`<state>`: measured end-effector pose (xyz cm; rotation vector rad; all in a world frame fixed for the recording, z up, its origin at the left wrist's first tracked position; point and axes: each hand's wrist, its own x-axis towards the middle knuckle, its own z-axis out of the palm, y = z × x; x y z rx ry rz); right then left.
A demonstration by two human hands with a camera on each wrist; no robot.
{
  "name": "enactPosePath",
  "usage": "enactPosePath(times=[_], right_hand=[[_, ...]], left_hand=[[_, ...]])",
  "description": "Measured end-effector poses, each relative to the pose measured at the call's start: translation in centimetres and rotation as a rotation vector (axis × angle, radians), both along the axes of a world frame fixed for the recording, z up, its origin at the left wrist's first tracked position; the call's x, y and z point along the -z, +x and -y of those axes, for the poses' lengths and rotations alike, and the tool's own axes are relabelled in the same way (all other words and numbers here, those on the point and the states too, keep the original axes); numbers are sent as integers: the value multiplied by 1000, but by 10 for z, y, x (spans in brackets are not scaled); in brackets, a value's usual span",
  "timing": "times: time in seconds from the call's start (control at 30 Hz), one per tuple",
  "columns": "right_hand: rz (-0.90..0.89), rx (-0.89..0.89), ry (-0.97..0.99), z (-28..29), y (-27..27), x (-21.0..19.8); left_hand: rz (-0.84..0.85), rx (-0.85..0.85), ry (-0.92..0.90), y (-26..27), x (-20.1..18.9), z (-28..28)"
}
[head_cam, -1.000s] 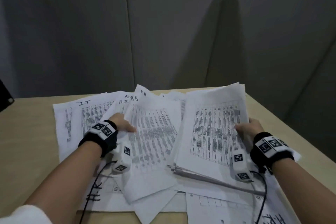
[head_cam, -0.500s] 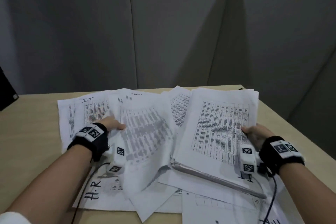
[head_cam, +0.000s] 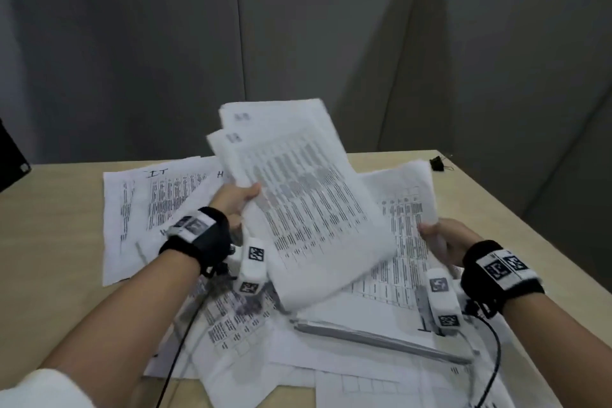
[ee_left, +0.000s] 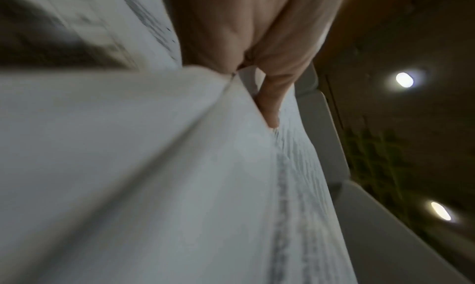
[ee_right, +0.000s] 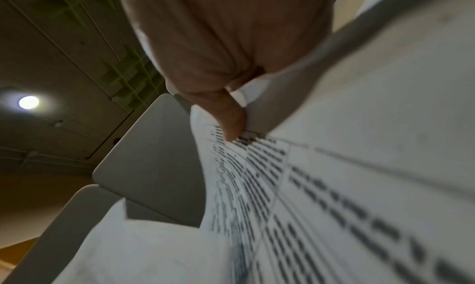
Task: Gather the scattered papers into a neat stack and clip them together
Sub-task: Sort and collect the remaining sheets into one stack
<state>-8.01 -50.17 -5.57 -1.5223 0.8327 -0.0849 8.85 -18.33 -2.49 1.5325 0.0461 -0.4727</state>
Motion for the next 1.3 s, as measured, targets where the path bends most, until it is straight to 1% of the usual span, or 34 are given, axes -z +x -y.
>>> enactPosePath(times=[0.07, 0.13, 0.23, 0.3, 0.33, 0.37, 0.43, 0.5, 0.53, 0.57, 0.6, 0.63, 0.67, 0.7, 0.73, 0.8, 0.87, 1.0, 1.13, 1.23, 1.3], right_hand=[[-16, 8, 45, -2, -1, 2], [-42, 7, 43, -4, -5, 3], [12, -61, 144, -7, -11, 1], [-9, -130, 177, -8, -14, -2], [-24, -162, 171, -8, -14, -2], [-38, -191, 143, -11, -14, -3], [-72, -174, 30, -15, -8, 1], [-91, -106, -110, -18, -2, 7], [-83, -72, -147, -18, -1, 10], [-56, -42, -154, -19, -1, 11], [-20, -17, -146, -18, -1, 13], [18, -4, -130, -16, -2, 14], [55, 1, -120, -14, -3, 15], [93, -9, -102, -15, -5, 13], [129, -19, -78, -14, -7, 11], [194, -39, 7, -12, -9, 8], [233, -51, 74, -10, -11, 5], [258, -98, 175, -3, -14, 5], [301, -92, 236, 0, -18, 4], [335, -32, 223, 3, -19, 1], [296, -37, 208, 5, -18, 1]], left_hand=[[-44, 86, -22, -17, -5, 20], [-86, 154, -8, -35, -14, 38], [-48, 147, 40, -46, -11, 63], [-52, 173, 94, -58, -5, 75], [-71, 214, 130, -61, 0, 80], [-101, 249, 173, -62, 4, 85], [-106, 342, 306, -65, 7, 88], [-66, 469, 397, -63, 9, 83], [-48, 530, 436, -61, 10, 77], [-23, 553, 485, -58, 12, 70], [20, 508, 526, -53, 13, 60], [53, 405, 564, -45, 17, 51], [46, 262, 551, -37, 18, 41], [0, 141, 490, -29, 20, 32], [-44, 55, 406, -24, 21, 25], [-117, -50, 252, -21, 17, 20], [-160, -79, 182, -24, 16, 24], [-197, -84, 132, -36, 18, 38], [-164, -150, 75, -43, 14, 45], [-164, -167, 41, -50, 16, 49], [-72, -222, 92, -54, 15, 53]])
